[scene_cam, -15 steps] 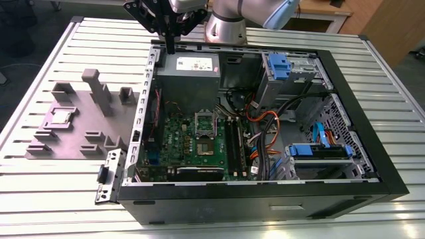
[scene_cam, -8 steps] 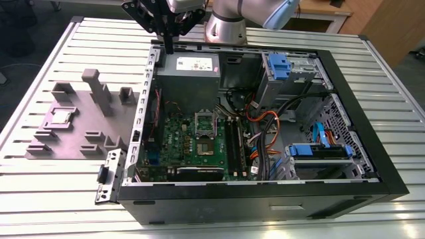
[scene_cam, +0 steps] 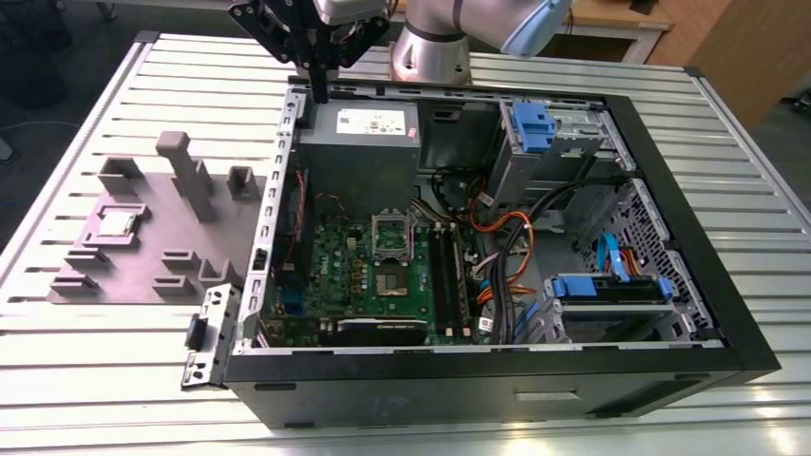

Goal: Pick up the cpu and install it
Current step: 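Reach for the cpu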

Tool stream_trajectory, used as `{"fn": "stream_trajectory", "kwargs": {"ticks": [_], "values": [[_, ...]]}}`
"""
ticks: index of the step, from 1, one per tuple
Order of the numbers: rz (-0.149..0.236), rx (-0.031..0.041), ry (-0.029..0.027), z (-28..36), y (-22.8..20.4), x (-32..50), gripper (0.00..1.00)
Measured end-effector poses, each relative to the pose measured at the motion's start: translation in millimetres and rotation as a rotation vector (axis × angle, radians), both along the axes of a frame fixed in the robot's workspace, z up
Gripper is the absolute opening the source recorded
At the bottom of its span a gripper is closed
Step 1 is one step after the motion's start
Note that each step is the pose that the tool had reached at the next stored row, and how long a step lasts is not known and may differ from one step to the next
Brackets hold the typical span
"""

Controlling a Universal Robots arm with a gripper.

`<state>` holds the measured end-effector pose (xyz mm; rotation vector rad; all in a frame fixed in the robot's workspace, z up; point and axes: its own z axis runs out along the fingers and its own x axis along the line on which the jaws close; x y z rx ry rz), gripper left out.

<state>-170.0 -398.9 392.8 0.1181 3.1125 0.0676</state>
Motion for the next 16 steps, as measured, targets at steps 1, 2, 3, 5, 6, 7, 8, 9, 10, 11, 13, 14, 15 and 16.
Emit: {"fn": "stream_trajectory", "kwargs": {"ticks": [1, 2, 3, 5, 6, 7, 8, 9, 10, 11, 13, 14, 15, 16], "values": [[0.000, 0.0001, -0.0001, -0.1, 0.0, -0.4, 0.10], [0.000, 0.0000, -0.0001, -0.1, 0.0, -0.8, 0.10], [0.000, 0.0000, 0.0000, -0.1, 0.0, -1.2, 0.10], [0.000, 0.0000, 0.0000, -0.2, 0.0, -1.8, 0.10], [0.000, 0.0000, 0.0000, -0.2, 0.0, -2.2, 0.10], [0.000, 0.0000, 0.0000, -0.3, 0.0, -2.6, 0.10], [0.000, 0.0000, 0.0000, -0.3, 0.0, -3.2, 0.10], [0.000, 0.0000, 0.0000, -0.3, 0.0, -3.8, 0.10], [0.000, 0.0000, 0.0000, -0.4, 0.0, -4.4, 0.10], [0.000, 0.0000, 0.0000, -0.4, 0.0, -5.2, 0.10], [0.000, 0.0000, 0.0000, -0.5, 0.0, -6.5, 0.10], [0.000, 0.0001, -0.0001, -0.5, 0.0, -7.0, 0.10], [0.000, 0.0001, -0.0001, -0.5, 0.0, -7.6, 0.10], [0.000, 0.0000, 0.0000, -0.5, 0.0, -8.2, 0.10]]}}
